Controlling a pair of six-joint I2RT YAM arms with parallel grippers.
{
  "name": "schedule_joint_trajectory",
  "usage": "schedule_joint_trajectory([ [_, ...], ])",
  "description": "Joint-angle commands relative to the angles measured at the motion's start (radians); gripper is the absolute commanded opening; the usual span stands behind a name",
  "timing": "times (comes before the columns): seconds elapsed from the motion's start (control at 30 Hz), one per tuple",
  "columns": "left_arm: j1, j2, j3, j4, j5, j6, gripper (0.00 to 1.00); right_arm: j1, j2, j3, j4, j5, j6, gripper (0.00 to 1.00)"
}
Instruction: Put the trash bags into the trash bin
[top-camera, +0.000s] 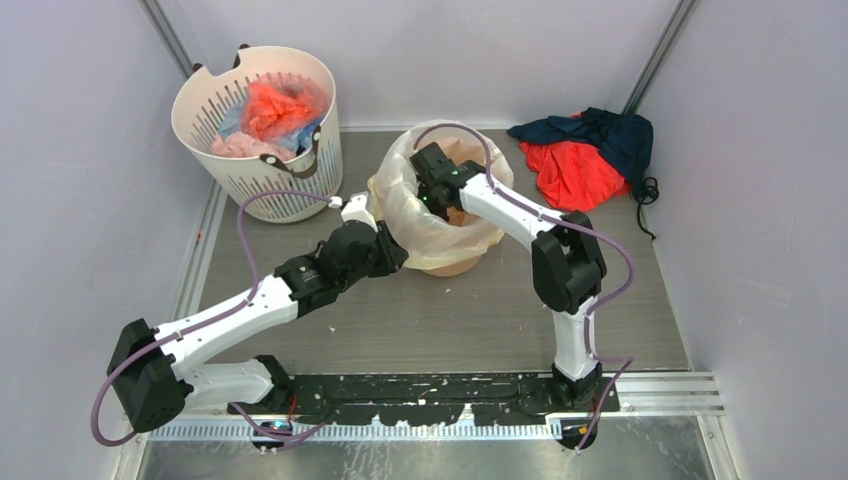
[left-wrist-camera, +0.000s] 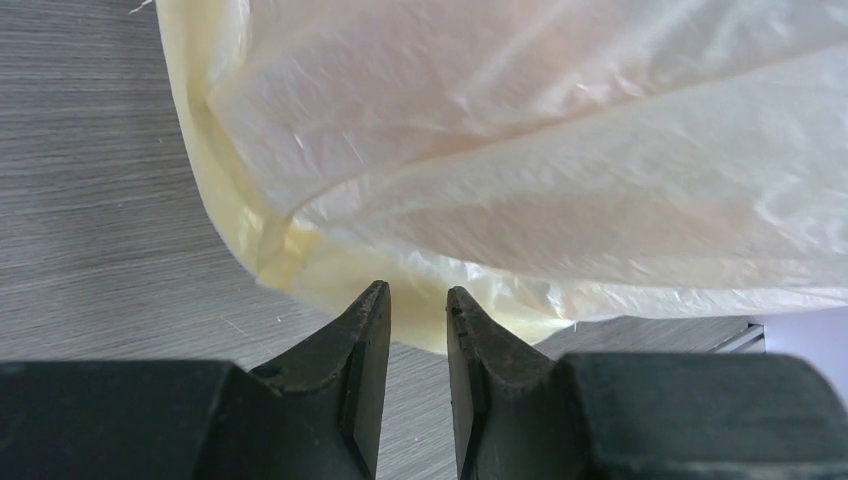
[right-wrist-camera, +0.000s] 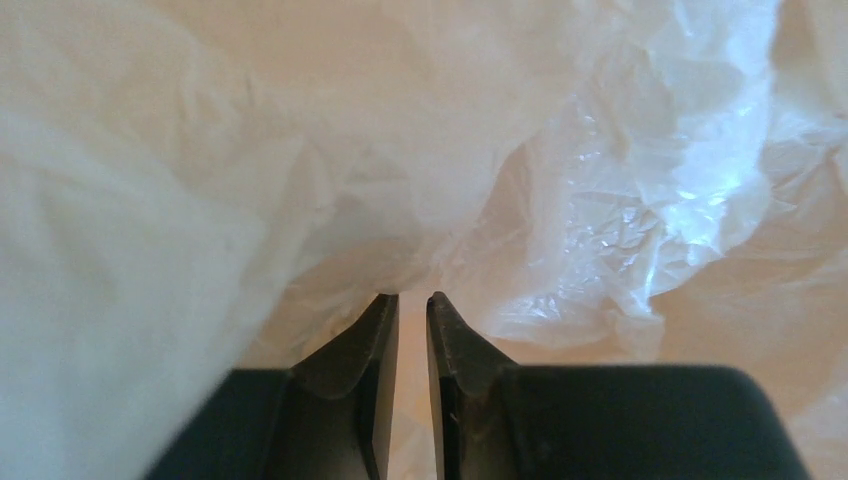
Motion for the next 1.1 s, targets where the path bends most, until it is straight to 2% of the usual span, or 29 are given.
schedule_joint_trajectory([
  [0.0, 0.008, -0.027, 0.008, 0.013, -0.028, 0.009, 0.29, -0.006, 0.085, 0.149, -0.261, 0.177, -0.014, 0.23],
  [0.1, 0.009, -0.027, 0.007, 0.014, -0.023, 0.008, 0.28, 0.0, 0.129, 0.143, -0.353, 0.244, -0.046, 0.23],
  [0.27, 0.009, -0.037, -0.007, 0.025, -0.018, 0.0, 0.28, 0.0, 0.082, 0.011, -0.328, 0.264, -0.054, 0.24],
  [0.43, 0.009, -0.043, -0.001, 0.025, -0.01, -0.004, 0.28, -0.003, 0.038, -0.006, -0.293, 0.239, -0.059, 0.29],
  [0.47, 0.009, -0.045, 0.002, 0.022, -0.01, -0.004, 0.28, -0.003, 0.024, -0.002, -0.282, 0.234, -0.057, 0.32],
  [0.57, 0.008, -0.059, 0.007, 0.014, -0.014, -0.004, 0.27, -0.003, -0.018, 0.024, -0.253, 0.242, -0.048, 0.49],
  [0.8, 0.009, -0.078, 0.015, 0.002, -0.023, -0.001, 0.27, -0.003, -0.158, 0.109, -0.214, 0.27, -0.03, 0.71],
  [0.93, 0.009, -0.079, 0.017, 0.0, -0.02, -0.001, 0.27, -0.003, -0.249, 0.119, -0.222, 0.312, -0.017, 0.73],
  [1.07, 0.009, -0.091, 0.027, -0.011, -0.024, 0.006, 0.27, -0.003, -0.392, 0.041, -0.183, 0.351, -0.001, 0.75],
])
